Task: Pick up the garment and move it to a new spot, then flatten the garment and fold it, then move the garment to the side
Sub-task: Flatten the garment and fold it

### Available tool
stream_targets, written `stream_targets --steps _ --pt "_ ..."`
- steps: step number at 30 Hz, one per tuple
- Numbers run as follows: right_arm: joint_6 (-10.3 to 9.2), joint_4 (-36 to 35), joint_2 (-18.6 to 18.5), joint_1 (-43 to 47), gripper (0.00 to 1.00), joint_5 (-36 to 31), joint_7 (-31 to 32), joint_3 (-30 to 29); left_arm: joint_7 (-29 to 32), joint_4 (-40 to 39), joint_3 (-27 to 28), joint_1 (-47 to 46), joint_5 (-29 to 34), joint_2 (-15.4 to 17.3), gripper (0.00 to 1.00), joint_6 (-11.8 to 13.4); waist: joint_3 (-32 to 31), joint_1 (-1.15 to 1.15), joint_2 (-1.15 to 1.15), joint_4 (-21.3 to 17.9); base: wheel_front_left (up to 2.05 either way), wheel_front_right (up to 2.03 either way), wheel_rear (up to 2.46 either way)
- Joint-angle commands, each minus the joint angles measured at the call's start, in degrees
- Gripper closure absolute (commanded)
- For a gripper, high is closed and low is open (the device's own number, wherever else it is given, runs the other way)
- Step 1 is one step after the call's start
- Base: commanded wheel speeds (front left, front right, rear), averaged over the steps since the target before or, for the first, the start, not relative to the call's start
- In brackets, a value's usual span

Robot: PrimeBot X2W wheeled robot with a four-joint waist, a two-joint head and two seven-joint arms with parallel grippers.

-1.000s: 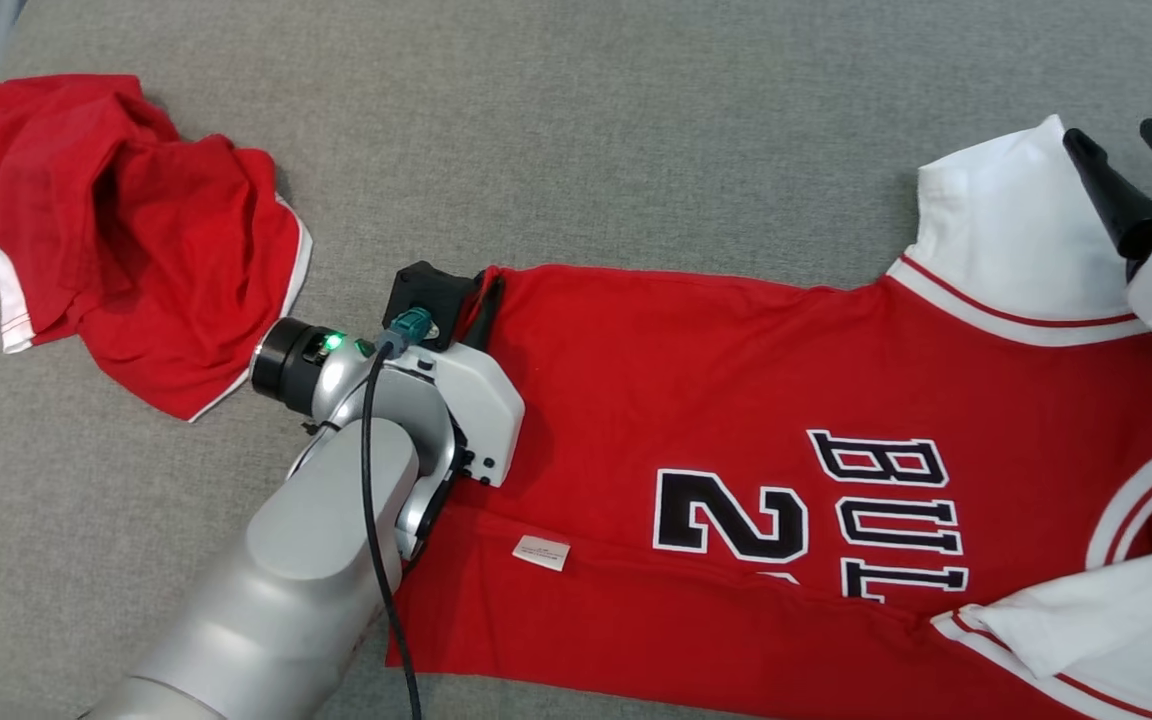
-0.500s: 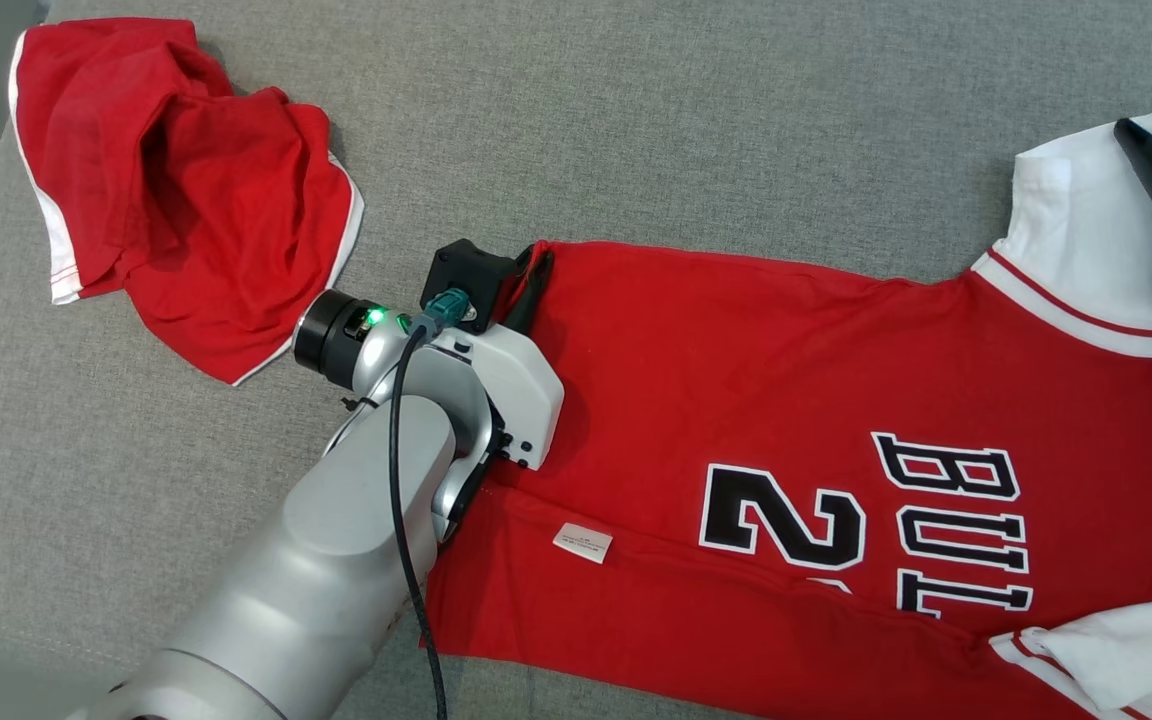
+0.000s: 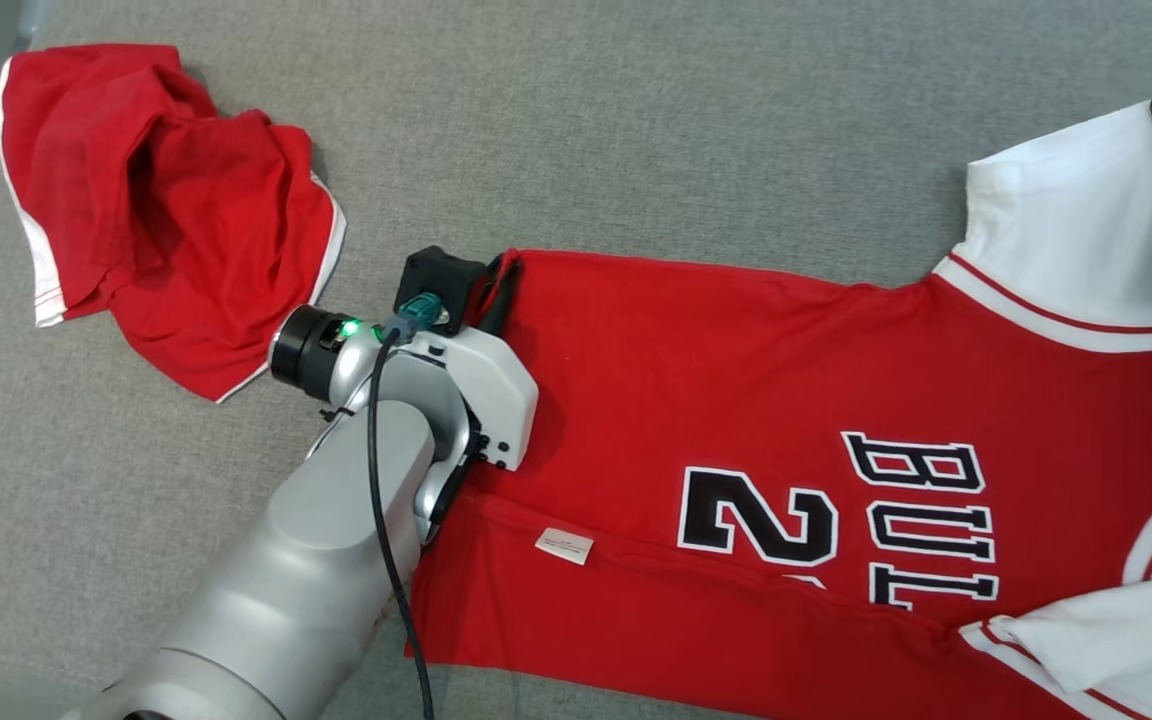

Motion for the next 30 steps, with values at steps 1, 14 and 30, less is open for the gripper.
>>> stream_targets --steps 1,14,30 --pt "0.00 0.3 -0.2 -0.6 1.00 0.8 -1.2 0.5 -0.3 1.2 0.3 -0.6 -0.4 0.8 1.00 0.4 -0.9 0.00 0.00 -0.9 0.00 0.00 0.00" --pt "0.00 -1.3 -0.1 0.7 1.00 7.3 -11.0 2.1 -3.1 3.7 2.4 -2.6 -2.2 1.9 1.00 0.3 -5.4 0.00 0.00 -5.0 0.00 0.00 0.00" --pt "0.00 -8.1 -2.9 8.3 1.00 15.3 -16.9 4.8 -4.5 1.7 0.1 1.2 -1.1 5.3 1.00 -2.6 -11.6 0.00 0.00 -7.6 0.00 0.00 0.00"
